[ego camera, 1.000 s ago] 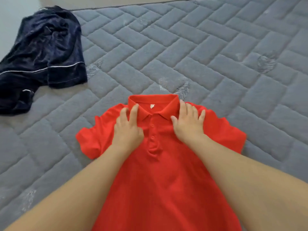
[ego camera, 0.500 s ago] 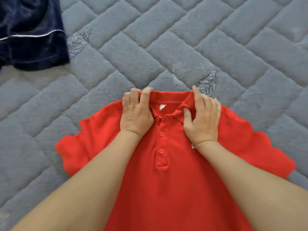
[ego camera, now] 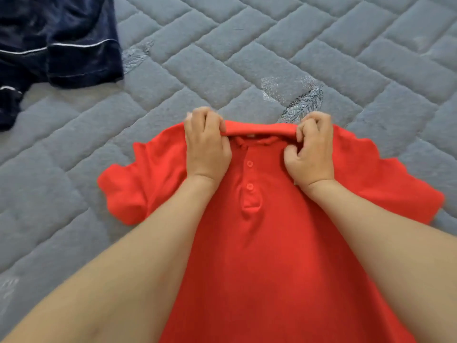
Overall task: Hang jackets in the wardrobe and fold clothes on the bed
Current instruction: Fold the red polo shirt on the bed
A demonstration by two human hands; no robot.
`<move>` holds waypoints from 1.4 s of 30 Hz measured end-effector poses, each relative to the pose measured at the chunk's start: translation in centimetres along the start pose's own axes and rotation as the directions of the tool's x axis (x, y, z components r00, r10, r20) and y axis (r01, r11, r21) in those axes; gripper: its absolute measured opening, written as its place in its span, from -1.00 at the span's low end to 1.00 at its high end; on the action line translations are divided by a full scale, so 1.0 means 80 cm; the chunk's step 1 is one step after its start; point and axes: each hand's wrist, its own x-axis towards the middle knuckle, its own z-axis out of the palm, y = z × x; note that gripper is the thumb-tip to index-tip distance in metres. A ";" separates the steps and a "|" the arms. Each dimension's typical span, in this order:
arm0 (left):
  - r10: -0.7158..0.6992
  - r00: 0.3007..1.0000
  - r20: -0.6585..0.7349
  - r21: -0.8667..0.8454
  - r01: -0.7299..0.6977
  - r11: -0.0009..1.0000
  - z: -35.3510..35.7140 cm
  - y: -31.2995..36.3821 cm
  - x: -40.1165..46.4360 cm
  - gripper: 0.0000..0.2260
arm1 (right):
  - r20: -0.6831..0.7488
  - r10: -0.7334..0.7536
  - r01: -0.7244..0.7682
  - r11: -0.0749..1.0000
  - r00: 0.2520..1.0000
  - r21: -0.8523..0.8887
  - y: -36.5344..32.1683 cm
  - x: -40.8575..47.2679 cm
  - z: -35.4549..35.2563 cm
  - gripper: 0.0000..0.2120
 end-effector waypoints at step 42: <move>-0.813 0.572 0.111 -0.066 0.820 0.568 -0.191 -0.110 -0.091 -0.88 | 0.308 0.070 0.110 0.840 0.949 -0.531 -0.108 -0.099 0.092 -0.49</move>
